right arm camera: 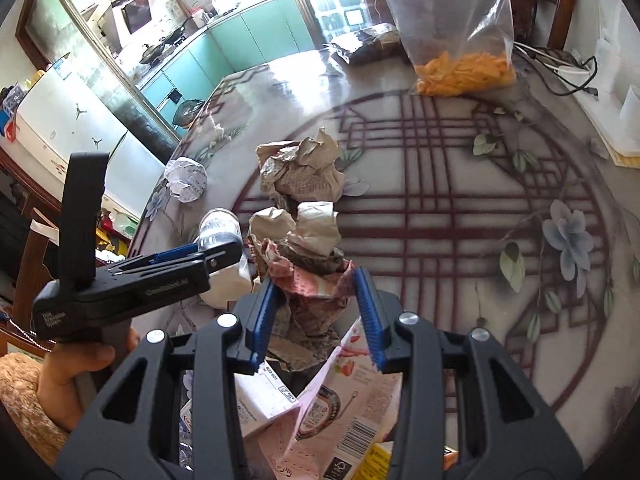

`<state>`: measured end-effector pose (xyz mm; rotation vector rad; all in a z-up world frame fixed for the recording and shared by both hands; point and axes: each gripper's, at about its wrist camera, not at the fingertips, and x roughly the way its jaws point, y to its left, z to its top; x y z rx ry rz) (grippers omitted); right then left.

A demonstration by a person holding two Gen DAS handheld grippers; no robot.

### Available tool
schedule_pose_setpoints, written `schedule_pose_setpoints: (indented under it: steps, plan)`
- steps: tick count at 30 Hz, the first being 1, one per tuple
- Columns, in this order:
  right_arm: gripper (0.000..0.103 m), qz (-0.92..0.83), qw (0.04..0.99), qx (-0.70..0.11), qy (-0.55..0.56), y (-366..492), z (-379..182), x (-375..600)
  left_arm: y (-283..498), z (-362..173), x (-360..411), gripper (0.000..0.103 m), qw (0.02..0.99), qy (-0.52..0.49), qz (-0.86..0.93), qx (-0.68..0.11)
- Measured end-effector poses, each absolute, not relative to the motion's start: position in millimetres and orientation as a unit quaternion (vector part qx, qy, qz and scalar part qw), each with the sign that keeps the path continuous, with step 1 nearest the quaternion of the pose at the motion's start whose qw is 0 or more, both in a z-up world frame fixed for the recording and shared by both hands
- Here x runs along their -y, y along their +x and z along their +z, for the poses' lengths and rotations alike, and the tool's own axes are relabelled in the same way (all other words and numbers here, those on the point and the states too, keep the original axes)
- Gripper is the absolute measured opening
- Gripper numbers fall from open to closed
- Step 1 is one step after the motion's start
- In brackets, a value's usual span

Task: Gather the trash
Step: 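Grasp the patterned paper cup with the left gripper while the right grasps crumpled paper, then carry the paper cup and crumpled paper over the red bucket and release both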

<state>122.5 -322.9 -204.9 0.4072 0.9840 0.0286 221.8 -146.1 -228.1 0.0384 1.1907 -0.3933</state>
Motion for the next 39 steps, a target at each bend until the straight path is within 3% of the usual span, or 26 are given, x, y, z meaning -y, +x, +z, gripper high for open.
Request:
schedule_pose_setpoints:
  steps: [5,10,14,39]
  plan:
    - [0.038,0.021,0.860,-0.473,0.189,125.8,-207.2,316.5,222.3,-231.0,150.4,0.067,0.815,0.039,-0.175,-0.551]
    - [0.038,0.025,0.862,-0.472,0.184,123.9,-203.3,309.3,219.0,-232.1,145.1,0.051,0.811,0.035,-0.186,-0.553]
    - [0.038,0.027,0.864,-0.469,0.179,120.7,-197.4,304.2,213.8,-226.0,138.2,0.045,0.812,0.043,-0.198,-0.547]
    - [0.038,0.083,0.894,-0.426,0.109,78.7,-125.8,204.2,110.1,-89.6,10.6,0.045,0.891,0.017,-0.187,-0.414]
